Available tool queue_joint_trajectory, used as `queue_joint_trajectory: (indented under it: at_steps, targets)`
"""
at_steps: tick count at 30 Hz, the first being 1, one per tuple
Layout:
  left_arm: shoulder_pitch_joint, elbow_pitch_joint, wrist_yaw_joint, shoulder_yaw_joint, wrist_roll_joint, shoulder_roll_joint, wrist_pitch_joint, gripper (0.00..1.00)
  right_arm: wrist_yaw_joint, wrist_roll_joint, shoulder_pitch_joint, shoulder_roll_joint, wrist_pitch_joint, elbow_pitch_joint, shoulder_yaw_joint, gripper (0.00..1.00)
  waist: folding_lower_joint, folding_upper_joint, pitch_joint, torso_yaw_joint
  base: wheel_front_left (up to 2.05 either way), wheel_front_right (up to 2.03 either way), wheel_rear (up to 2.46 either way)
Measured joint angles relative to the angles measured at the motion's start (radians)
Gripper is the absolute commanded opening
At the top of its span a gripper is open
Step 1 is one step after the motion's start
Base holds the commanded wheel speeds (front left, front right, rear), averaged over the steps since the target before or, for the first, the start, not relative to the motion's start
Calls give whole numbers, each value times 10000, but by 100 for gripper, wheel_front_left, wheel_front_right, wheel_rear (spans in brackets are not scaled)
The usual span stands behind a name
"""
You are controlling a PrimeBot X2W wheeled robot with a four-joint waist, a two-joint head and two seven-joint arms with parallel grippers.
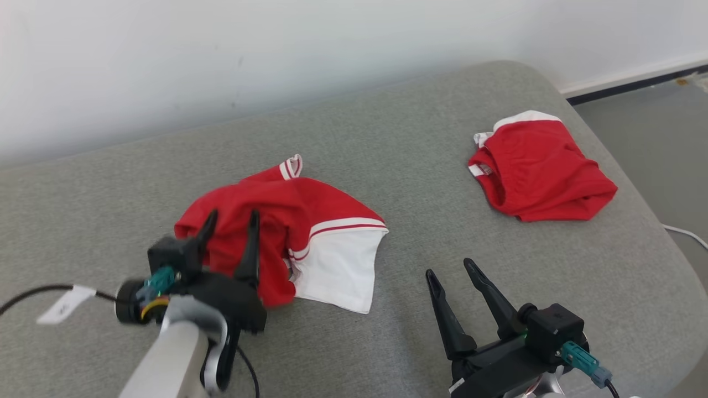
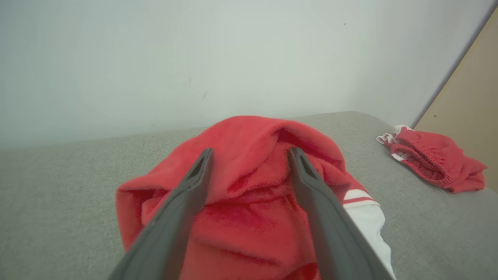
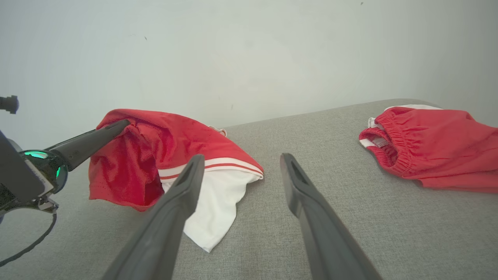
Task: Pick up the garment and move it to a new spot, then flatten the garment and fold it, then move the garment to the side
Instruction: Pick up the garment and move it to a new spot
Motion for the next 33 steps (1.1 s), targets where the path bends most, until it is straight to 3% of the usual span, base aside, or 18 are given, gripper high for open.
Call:
queue_joint_trajectory:
  at_steps: [8,15,26,33]
  targets:
    - [2074,-1306,67,504,-109,98,-477,100,0,-174,305,8,98,-73,-405,100,0,0,-344,692,0,0,0]
    - [4046,-4610,234,1519,1396,-4,-504,100,0,-276,527,10,144,-123,-861,100,-1,-1,-604,1415,0,0,0]
    - [6093,-6991,-397,3009,2748,-802,-508,100,0,-347,1000,8,-52,247,-1733,100,-1,-1,-1056,2118,0,0,0]
    - [6862,-6671,-849,3868,3018,-1014,-508,100,0,-351,1154,10,-176,570,-2121,100,-2,-1,-1324,2331,0,0,0]
